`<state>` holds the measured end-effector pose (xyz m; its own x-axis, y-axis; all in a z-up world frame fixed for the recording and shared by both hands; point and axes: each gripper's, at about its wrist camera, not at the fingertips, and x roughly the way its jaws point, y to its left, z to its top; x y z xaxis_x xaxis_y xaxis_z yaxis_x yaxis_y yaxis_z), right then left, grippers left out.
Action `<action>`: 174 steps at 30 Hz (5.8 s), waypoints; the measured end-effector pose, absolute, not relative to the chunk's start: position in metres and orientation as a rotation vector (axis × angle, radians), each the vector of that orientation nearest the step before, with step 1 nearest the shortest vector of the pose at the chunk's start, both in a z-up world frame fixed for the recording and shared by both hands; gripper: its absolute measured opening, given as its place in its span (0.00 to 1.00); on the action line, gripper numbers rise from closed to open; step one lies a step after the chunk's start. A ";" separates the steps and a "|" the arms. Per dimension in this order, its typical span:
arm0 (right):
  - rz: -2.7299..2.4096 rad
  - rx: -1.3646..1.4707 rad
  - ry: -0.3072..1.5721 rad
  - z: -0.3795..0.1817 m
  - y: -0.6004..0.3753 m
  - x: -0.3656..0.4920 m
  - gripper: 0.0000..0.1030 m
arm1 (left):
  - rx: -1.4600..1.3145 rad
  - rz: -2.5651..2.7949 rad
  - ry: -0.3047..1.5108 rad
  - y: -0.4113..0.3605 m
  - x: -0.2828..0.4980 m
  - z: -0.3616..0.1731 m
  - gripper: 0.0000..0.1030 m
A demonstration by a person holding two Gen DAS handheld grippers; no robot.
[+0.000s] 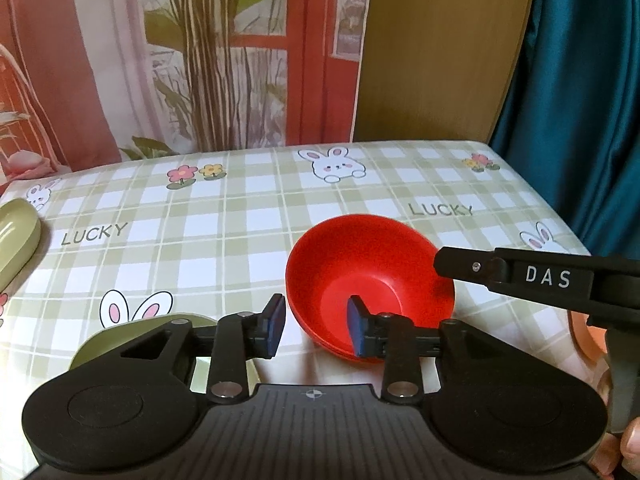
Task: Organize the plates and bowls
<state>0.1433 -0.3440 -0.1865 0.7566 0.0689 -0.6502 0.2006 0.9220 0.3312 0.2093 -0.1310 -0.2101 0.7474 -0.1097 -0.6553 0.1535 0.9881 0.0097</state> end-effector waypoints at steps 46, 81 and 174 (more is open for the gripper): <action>-0.308 0.118 0.582 -0.161 -0.488 0.051 0.19 | 0.207 -0.395 0.547 -0.265 0.177 -0.214 0.34; -0.518 0.199 0.636 -0.210 -0.526 0.028 0.23 | 0.172 -0.548 0.693 -0.299 0.184 -0.256 0.42; -0.168 0.251 0.501 -0.092 -0.302 0.142 0.13 | 0.027 -0.249 0.510 -0.098 0.172 -0.129 0.14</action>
